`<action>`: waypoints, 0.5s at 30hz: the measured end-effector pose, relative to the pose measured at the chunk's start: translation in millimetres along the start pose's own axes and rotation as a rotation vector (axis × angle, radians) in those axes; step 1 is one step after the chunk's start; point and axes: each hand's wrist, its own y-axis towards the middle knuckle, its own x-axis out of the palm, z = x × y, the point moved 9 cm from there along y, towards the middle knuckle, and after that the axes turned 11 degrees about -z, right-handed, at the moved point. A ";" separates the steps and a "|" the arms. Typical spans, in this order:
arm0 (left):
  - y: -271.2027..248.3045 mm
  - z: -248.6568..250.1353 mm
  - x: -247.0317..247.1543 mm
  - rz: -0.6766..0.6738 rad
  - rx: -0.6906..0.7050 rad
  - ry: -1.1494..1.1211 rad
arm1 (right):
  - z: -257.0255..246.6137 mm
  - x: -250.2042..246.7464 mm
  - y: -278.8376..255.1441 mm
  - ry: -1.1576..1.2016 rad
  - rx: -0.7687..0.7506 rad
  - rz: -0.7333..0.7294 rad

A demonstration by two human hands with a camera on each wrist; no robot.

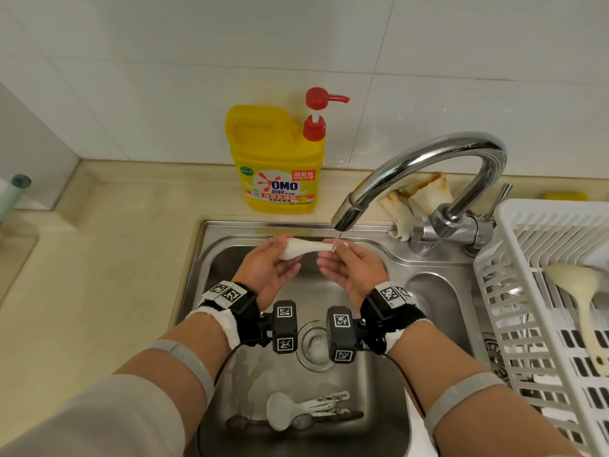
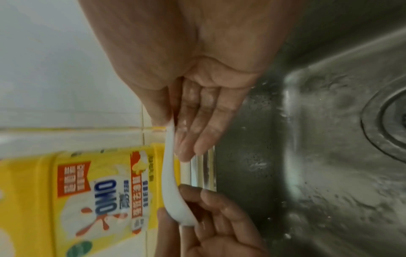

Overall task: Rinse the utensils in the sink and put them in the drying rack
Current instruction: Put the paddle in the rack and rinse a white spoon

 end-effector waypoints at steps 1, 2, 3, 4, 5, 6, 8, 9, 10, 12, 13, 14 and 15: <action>0.5 0.6 -1.0 0.011 0.002 0.003 | 0.9 0.9 -0.1 -0.044 0.014 0.010; 0.5 1.3 -2.1 0.025 0.002 0.011 | 1.9 1.1 -0.1 -0.080 0.025 0.025; 1.0 1.4 -3.3 0.037 -0.001 0.021 | 2.1 1.6 -0.1 -0.103 0.031 0.038; 1.4 0.9 -4.2 0.050 -0.008 0.032 | 2.3 2.1 0.2 -0.114 0.035 0.044; 2.2 0.1 -5.5 0.063 -0.014 0.038 | 2.5 3.2 0.3 -0.115 0.039 0.045; 2.7 0.0 -6.5 0.079 -0.017 0.040 | 3.5 4.1 0.7 -0.115 0.044 0.042; 4.1 0.3 -9.4 0.114 -0.012 0.042 | 4.7 6.2 -0.1 -0.142 0.043 0.027; 4.8 0.4 -11.0 0.130 -0.010 0.046 | 4.4 6.6 -0.4 -0.189 0.028 0.021; 5.0 0.4 -12.4 0.144 -0.008 0.053 | 2.8 7.0 -1.0 -0.251 0.007 0.013; 4.8 0.1 -14.8 0.164 -0.004 0.078 | 0.5 6.8 -1.6 -0.348 -0.024 0.005; 5.3 -1.1 -15.8 0.164 -0.004 0.094 | 0.0 4.9 -1.4 -0.359 -0.028 0.016; 5.5 -2.4 -15.6 0.157 -0.004 0.108 | 0.3 1.5 -0.7 -0.353 -0.027 0.034; 5.8 -3.8 -15.5 0.150 -0.003 0.117 | 0.1 -1.7 0.0 -0.337 -0.027 0.050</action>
